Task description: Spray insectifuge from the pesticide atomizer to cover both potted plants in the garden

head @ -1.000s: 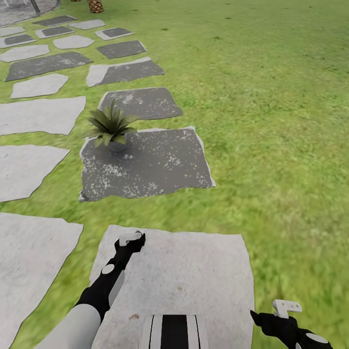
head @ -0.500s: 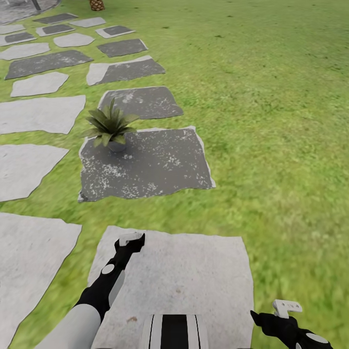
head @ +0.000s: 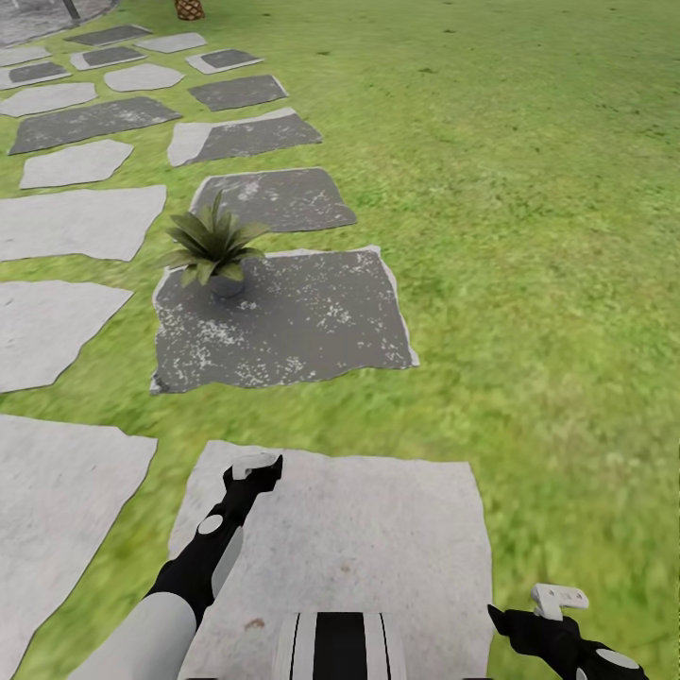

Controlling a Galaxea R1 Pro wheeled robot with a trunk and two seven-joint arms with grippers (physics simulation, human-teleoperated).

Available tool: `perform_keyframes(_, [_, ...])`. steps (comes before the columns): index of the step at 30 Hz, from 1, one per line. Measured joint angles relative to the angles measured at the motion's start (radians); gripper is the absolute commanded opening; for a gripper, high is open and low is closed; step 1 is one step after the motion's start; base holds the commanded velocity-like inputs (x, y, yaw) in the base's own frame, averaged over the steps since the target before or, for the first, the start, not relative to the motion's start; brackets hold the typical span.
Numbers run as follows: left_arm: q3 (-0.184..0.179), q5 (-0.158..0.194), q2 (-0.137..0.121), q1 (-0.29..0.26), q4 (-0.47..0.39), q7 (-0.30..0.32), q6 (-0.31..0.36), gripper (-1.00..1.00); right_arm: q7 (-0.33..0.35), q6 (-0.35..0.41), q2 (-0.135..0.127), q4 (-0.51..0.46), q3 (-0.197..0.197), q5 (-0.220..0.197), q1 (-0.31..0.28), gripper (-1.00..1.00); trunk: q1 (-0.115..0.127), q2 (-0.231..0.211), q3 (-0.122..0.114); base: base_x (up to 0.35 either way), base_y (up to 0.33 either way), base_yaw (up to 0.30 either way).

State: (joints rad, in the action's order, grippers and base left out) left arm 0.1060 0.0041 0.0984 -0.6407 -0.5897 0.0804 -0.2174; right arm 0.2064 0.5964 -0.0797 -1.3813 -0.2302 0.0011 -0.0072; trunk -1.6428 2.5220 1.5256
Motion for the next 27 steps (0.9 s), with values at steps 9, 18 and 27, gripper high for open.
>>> perform_keyframes(9, [0.0, 0.0, 0.0, 0.0, 0.0, 0.0, 0.0, 1.0, 0.0, 0.0, 0.0, 0.0, 0.0, 0.0, 0.0, 1.0, 0.0, 0.0, 0.0, 0.004, -0.009, 0.0])
perform_keyframes(18, [-0.001, 0.0, 0.0, 0.0, 0.0, 0.0, 0.0, 1.0, 0.001, 0.0, 0.0, 0.0, 0.0, 0.0, 0.0, 1.0, 0.0, 0.0, 0.003, 0.0, 0.0, 0.0])
perform_keyframes(27, [0.0, 0.0, 0.0, 0.0, 0.0, 0.0, 0.0, 1.0, 0.0, 0.0, 0.0, 0.0, 0.0, 0.0, 0.0, 1.0, 0.0, 0.0, 0.004, 0.0, 0.0, 0.0])
